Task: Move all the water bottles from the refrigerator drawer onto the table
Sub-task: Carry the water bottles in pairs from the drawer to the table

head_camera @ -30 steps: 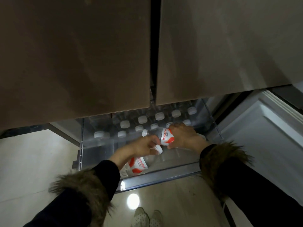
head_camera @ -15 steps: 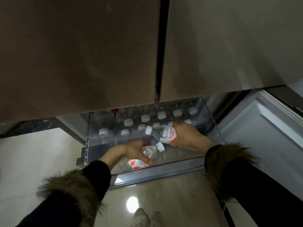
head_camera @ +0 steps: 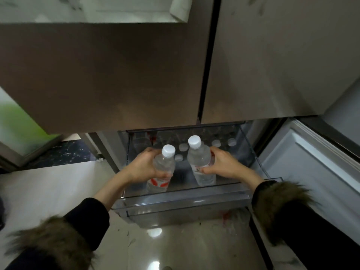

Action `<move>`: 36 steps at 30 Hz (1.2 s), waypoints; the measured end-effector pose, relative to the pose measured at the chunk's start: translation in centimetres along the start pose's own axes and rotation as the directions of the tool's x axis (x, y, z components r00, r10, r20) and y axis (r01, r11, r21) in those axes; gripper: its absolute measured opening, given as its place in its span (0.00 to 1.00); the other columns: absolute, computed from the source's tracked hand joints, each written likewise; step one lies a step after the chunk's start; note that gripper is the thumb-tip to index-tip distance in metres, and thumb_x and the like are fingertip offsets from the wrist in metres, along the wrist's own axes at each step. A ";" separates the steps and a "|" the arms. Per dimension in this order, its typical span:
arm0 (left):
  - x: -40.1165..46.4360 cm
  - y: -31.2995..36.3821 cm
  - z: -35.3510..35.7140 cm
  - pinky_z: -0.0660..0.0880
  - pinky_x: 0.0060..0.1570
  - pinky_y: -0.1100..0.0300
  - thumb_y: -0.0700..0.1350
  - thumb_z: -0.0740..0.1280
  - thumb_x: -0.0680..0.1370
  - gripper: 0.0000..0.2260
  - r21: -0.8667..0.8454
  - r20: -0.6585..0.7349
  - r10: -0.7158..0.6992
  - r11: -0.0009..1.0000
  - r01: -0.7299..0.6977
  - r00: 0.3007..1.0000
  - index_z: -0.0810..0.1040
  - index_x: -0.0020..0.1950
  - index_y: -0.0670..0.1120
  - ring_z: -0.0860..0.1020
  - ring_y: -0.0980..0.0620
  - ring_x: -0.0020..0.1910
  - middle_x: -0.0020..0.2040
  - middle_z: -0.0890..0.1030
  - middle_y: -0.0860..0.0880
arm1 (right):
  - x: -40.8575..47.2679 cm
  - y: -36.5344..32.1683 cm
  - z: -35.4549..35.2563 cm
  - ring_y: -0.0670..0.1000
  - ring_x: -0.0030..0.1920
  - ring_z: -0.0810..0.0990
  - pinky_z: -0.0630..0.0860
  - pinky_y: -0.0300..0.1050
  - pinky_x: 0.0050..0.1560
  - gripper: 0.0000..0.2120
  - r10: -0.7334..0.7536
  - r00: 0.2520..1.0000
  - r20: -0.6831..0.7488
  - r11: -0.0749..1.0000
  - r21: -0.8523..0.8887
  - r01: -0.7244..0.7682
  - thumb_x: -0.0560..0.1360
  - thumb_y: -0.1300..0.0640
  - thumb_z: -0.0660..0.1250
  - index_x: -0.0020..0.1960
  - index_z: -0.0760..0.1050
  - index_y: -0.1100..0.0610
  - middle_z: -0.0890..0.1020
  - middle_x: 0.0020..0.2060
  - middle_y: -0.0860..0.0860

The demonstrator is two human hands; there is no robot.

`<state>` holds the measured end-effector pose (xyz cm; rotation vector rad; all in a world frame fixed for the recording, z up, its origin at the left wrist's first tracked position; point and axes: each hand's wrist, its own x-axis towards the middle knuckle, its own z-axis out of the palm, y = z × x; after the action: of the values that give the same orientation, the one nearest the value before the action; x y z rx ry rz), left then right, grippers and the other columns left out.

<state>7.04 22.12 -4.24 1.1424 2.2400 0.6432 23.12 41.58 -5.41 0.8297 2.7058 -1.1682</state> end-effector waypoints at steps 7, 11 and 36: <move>-0.9 -1.5 0.6 0.68 0.66 0.55 0.50 0.74 0.69 0.32 -0.035 -0.170 -0.010 0.999 0.004 0.985 0.66 0.69 0.47 0.71 0.48 0.63 0.66 0.66 0.45 | 0.8 -1.6 3.1 0.47 0.60 0.74 0.70 0.40 0.57 0.31 0.005 1.000 0.023 0.948 0.319 -0.012 0.67 0.60 0.75 0.66 0.66 0.58 0.76 0.58 0.48; -0.4 -1.9 0.8 0.65 0.66 0.58 0.52 0.70 0.73 0.31 -0.033 -0.145 0.014 0.999 -0.019 0.989 0.61 0.72 0.48 0.69 0.50 0.64 0.67 0.64 0.46 | 1.4 -1.0 4.2 0.47 0.61 0.73 0.70 0.42 0.60 0.34 0.050 0.993 0.107 0.920 0.382 -0.088 0.67 0.63 0.74 0.69 0.64 0.57 0.75 0.62 0.50; -5.0 -1.4 1.1 0.71 0.57 0.63 0.51 0.77 0.63 0.34 -0.157 -0.422 0.020 0.983 -0.095 0.906 0.70 0.66 0.46 0.74 0.56 0.56 0.61 0.77 0.49 | -3.2 -3.0 2.6 0.46 0.58 0.76 0.72 0.40 0.55 0.26 -0.067 0.980 -0.188 0.913 0.384 0.136 0.67 0.53 0.76 0.61 0.69 0.49 0.77 0.55 0.45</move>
<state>9.39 17.45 -4.66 1.0611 2.4413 1.1829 23.92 36.67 -4.35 0.8752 2.7116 -1.7894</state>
